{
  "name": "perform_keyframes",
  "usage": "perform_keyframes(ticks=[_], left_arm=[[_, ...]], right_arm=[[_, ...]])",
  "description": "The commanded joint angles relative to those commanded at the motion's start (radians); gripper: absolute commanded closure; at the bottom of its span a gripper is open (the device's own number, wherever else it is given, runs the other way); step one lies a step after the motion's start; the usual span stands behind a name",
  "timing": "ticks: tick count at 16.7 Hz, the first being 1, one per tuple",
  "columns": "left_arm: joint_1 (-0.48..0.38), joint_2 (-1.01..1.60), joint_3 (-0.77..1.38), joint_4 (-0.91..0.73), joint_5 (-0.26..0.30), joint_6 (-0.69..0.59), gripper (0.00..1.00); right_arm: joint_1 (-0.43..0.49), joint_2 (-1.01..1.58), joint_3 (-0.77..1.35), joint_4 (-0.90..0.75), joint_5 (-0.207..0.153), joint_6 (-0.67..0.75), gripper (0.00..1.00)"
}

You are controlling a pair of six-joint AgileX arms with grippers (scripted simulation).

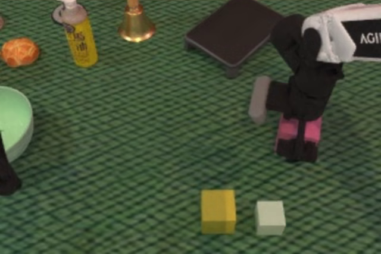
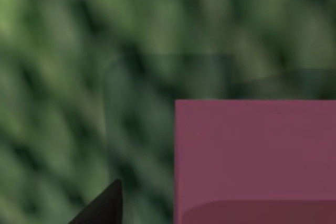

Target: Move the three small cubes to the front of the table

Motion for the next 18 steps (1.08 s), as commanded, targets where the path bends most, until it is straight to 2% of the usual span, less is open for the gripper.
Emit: perform_keyframes(ticks=[1,14,18], left_arm=[[0.0,0.0,0.0,0.0,0.0,0.0,0.0],[0.0,0.0,0.0,0.0,0.0,0.0,0.0],[0.0,0.0,0.0,0.0,0.0,0.0,0.0]], right_arm=[[0.0,0.0,0.0,0.0,0.0,0.0,0.0],[0.0,0.0,0.0,0.0,0.0,0.0,0.98],[0.0,0.0,0.0,0.0,0.0,0.0,1.0]])
